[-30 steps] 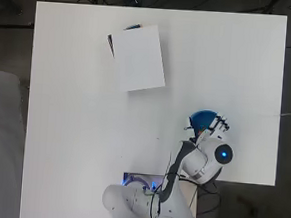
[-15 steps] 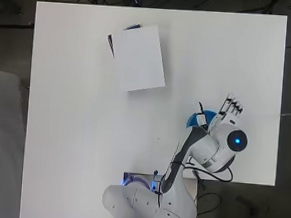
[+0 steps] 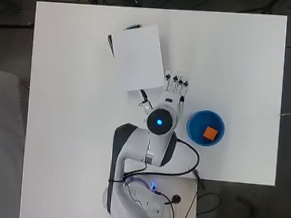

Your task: Teleoperate dual arm-hand system to pick and place objects

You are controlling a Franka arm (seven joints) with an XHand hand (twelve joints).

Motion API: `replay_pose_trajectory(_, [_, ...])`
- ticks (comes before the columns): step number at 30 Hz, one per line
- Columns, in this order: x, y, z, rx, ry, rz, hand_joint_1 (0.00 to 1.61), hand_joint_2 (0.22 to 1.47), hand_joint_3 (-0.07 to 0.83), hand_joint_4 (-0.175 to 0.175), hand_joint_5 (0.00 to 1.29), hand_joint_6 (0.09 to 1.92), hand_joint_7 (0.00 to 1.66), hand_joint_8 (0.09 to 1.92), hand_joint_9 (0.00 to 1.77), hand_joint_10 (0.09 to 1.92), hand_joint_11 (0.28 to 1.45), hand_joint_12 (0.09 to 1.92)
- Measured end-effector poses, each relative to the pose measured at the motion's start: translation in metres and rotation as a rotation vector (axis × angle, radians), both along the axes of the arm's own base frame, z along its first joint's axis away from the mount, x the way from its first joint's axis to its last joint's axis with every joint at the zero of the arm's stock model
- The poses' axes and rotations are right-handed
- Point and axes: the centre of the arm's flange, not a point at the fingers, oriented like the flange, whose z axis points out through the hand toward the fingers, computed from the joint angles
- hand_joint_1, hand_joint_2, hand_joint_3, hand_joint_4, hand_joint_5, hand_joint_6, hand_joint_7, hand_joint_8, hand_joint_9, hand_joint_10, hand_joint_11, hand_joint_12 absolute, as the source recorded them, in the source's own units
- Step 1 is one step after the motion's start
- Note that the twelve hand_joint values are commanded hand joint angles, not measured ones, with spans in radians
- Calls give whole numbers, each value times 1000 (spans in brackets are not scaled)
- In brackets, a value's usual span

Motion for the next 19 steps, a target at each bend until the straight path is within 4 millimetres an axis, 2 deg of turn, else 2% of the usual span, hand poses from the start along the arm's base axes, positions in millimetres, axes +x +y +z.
replay_pose_trajectory(2, [6,14,12,-17,1,18,33,906,-3,77,168,87,242,87,453,87,470,87])
replay_pose_trajectory(6, [19,22,26,-35,-12,53,66,899,-4,79,192,87,289,87,496,87,479,87])
replay_pose_trajectory(14, [22,43,19,-90,11,100,89,896,-2,85,221,87,321,87,528,87,493,87])
replay_pose_trajectory(19, [24,45,12,-110,24,103,82,900,0,74,232,87,372,87,583,87,520,87])
